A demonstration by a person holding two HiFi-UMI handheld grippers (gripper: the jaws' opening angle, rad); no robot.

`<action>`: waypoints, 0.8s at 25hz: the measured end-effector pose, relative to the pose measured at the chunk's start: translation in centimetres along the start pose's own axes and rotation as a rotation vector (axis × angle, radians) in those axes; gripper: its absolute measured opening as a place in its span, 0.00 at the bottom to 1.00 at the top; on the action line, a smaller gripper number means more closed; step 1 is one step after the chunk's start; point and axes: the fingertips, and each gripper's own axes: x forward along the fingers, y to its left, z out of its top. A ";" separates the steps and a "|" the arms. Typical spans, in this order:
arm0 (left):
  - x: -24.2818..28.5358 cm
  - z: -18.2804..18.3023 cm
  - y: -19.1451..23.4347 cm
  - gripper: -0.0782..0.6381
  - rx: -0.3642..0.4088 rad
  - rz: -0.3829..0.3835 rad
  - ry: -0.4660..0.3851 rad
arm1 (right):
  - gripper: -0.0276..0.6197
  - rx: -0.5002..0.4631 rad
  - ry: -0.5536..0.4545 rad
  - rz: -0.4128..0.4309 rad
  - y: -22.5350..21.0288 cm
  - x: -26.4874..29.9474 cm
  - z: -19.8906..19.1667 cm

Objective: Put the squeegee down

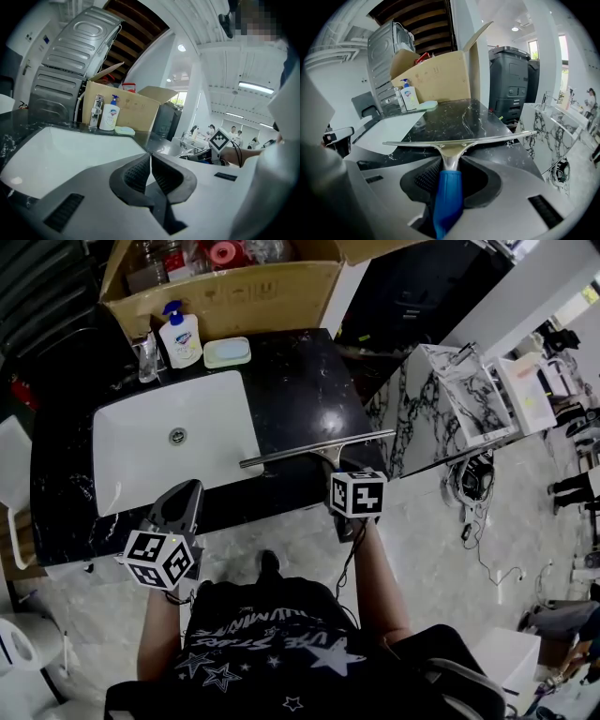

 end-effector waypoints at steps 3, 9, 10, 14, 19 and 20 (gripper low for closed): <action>0.2 0.1 -0.2 0.15 0.007 -0.007 0.002 | 0.25 0.009 -0.001 -0.017 0.0 -0.1 0.0; 0.3 0.4 -0.1 0.15 0.014 -0.025 0.003 | 0.25 0.007 -0.011 -0.029 0.0 -0.1 -0.1; 0.3 0.5 -0.1 0.15 0.015 -0.030 0.003 | 0.25 0.010 -0.017 -0.027 0.1 -0.1 0.0; 0.3 0.8 -0.1 0.15 0.018 -0.049 0.003 | 0.26 0.020 -0.051 -0.013 0.4 -0.6 0.3; -0.2 0.9 0.0 0.15 0.022 -0.073 0.002 | 0.27 0.011 -0.084 -0.044 0.7 -1.8 0.7; -0.3 0.9 0.0 0.15 0.023 -0.078 0.002 | 0.28 0.012 -0.089 -0.050 0.8 -2.1 0.7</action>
